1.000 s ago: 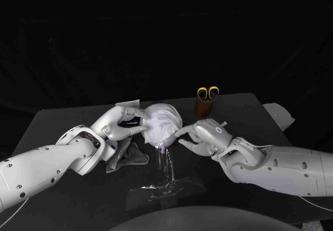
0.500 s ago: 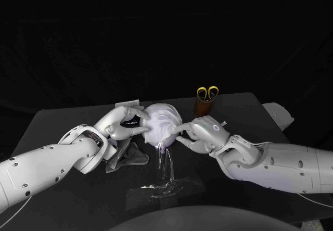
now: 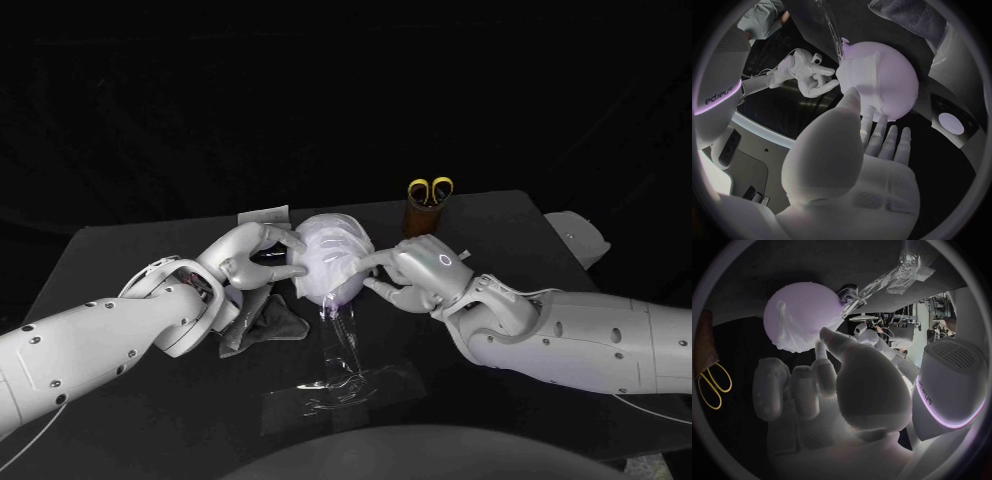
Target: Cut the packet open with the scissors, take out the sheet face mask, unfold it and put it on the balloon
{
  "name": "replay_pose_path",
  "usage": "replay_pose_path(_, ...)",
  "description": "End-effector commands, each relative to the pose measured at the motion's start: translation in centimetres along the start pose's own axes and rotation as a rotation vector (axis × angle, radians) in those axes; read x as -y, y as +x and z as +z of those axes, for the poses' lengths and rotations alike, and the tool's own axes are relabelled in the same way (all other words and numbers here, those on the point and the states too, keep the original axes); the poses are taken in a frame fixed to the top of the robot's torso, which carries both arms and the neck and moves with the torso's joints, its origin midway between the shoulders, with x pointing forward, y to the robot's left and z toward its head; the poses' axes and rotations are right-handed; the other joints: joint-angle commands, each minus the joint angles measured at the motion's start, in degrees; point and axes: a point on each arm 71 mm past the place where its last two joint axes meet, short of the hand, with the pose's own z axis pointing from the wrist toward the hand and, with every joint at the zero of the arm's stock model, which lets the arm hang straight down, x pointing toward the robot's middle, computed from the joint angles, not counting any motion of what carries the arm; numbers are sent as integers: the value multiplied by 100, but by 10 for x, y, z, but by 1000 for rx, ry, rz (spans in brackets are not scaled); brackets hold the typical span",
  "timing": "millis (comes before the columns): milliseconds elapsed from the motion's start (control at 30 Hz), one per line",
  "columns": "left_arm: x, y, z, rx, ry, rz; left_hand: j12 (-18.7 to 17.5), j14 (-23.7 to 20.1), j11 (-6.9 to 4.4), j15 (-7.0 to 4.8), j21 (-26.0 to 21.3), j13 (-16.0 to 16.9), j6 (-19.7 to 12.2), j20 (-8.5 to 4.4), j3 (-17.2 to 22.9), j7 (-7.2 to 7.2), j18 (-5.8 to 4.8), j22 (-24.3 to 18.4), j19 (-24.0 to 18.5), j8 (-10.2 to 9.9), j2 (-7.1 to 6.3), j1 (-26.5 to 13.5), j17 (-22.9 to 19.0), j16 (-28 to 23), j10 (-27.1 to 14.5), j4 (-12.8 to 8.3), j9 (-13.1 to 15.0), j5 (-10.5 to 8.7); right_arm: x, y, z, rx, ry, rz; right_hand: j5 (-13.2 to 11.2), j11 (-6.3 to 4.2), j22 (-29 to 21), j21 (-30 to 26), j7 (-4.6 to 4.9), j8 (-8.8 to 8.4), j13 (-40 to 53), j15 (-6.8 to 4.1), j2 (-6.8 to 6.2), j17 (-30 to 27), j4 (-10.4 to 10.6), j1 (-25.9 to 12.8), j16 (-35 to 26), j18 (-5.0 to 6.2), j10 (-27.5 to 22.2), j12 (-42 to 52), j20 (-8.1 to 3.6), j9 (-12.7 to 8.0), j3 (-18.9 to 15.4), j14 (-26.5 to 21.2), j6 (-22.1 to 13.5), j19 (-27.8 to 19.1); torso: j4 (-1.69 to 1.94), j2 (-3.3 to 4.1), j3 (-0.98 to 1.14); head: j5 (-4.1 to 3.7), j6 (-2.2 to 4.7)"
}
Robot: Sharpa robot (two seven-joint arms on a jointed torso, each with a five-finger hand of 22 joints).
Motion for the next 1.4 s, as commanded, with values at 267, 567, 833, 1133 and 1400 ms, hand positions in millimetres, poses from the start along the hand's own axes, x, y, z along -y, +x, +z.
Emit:
replay_pose_path(267, -6, 5, 2, -51, -76, 14, -34, -50, 1, -1, -26, -8, -14, 14, -57, 68, 86, -6, -39, -32, 23, -38, -7, -38, -120, -7, -11, 10, 1, -2, 8, 87, -27, -33, -55, 57, 1122, -98, 28, -56, 339, 73, -68, 1207, -23, 56, -15, -55, -82, -83, 62, -25, 30, 444, -112, -68, 7, 3, -1, -10, 10)
replay_pose_path(567, -9, 4, 2, -53, -90, 14, -35, -51, 1, -2, -24, -9, -22, 14, -70, 73, 94, -6, -33, -38, 26, -34, -7, -41, -141, -6, -12, 10, 6, -5, 13, 103, -12, -49, -56, 83, 1103, -155, 53, -78, 286, 99, -45, 1185, 6, 44, -36, -41, -143, -158, 86, -34, 35, 427, -157, -109, -2, -3, -5, -24, 9)
replay_pose_path(833, -9, 4, 2, -55, -95, 11, -35, -53, 2, -2, -24, -10, -27, 14, -77, 76, 99, -6, -34, -41, 28, -32, -7, -43, -156, -6, -13, 10, 16, -6, 17, 102, 11, -73, -56, 69, 1120, -95, 30, -19, 301, 96, -47, 1204, -9, 81, -11, -52, -144, -138, 95, -10, 42, 434, -73, -86, 3, -3, -6, -50, 15)
replay_pose_path(1133, -10, 4, 2, -57, -100, 5, -36, -52, 5, 3, -21, -11, -38, 14, -97, 87, 113, -6, -28, -50, 34, -32, -7, -47, -194, -2, -15, 10, 17, -4, 19, 99, 6, -89, -57, 25, 1152, 19, -26, 99, 387, 64, -51, 1260, -10, 101, 54, -73, -75, -21, 84, 39, 32, 462, 83, -34, 5, -3, -9, -76, 23)
replay_pose_path(1400, -10, 4, 2, -59, -106, -1, -37, -53, 9, 7, -19, -12, -48, 15, -118, 95, 125, -6, -21, -58, 36, -34, -7, -50, -223, 1, -16, 10, 17, -3, 20, 100, 10, -93, -56, -23, 1174, 99, -85, 224, 432, 25, 4, 1296, -3, 133, 96, -88, -35, 39, 55, 90, 54, 482, 228, 4, 2, -2, -6, -73, 32)
